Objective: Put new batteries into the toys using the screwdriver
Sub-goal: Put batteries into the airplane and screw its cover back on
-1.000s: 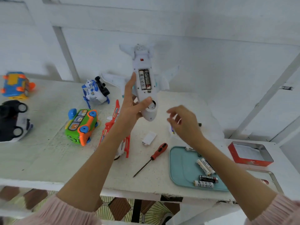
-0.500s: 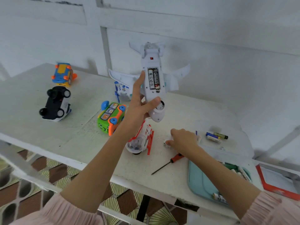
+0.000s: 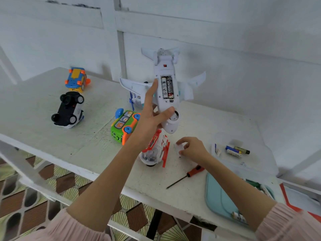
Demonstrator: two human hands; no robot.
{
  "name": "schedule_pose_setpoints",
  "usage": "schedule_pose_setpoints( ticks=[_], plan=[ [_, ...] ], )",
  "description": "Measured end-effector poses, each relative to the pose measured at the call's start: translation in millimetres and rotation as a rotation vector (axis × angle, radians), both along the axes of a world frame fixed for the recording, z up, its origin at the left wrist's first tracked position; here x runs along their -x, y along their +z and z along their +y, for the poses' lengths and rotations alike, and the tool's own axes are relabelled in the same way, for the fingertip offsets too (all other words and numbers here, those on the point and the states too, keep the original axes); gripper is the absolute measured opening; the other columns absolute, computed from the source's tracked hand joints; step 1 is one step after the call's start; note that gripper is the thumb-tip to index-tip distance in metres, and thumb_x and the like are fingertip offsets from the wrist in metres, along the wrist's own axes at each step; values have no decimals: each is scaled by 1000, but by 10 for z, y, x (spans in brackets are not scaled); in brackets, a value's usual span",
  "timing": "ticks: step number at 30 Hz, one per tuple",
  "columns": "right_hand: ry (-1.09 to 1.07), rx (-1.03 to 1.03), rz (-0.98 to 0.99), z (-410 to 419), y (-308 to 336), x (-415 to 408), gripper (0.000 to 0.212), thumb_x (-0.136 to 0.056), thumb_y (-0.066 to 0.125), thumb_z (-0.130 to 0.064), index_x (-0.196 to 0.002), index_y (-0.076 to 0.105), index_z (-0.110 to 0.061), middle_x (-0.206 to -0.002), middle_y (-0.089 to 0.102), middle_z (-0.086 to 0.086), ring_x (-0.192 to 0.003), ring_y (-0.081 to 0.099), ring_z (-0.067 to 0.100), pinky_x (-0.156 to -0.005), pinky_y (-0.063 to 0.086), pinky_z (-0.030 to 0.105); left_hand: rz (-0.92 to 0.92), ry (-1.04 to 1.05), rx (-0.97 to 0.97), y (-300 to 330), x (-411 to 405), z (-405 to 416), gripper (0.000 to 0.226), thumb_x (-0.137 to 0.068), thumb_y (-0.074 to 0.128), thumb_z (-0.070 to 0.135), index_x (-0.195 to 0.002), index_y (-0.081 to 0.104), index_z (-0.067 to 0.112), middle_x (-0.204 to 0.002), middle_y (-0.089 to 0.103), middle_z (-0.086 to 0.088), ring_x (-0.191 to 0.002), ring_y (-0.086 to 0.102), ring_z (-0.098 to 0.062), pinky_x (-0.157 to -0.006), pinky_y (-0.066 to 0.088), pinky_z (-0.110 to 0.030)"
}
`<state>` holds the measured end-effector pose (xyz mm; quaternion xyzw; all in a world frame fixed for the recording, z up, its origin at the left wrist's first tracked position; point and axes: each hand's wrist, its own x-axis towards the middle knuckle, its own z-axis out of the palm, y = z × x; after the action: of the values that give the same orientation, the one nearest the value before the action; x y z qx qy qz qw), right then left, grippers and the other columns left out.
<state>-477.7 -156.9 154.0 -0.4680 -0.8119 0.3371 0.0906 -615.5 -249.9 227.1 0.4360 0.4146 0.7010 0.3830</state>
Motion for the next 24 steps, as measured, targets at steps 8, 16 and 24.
schedule_pose_setpoints(
  ticks=[8,16,24],
  plan=[
    [-147,42,324,63,537,-554,28,-75,69,4,-100,67,-9,-67,56,2,-57,53,8,-56,41,18,7,4,21,-65,-126,105,75,-87,60,3,-135,26,49,-143,47,-1,-112,61,-17,-94,50,-42],
    [-392,-8,648,-12,747,-1044,28,-79,64,6,-100,66,-14,-73,55,3,-60,56,8,-63,46,22,27,-54,140,-409,-515,355,79,-86,63,3,-136,25,51,-142,47,1,-104,64,-13,-91,53,-40],
    [-248,139,781,-261,768,-883,28,-82,62,5,-96,65,-20,-76,58,-3,-68,57,7,-65,48,17,65,-197,187,-608,-684,363,80,-80,71,13,-129,30,60,-134,55,0,-107,64,-18,-87,53,-33]
  ],
)
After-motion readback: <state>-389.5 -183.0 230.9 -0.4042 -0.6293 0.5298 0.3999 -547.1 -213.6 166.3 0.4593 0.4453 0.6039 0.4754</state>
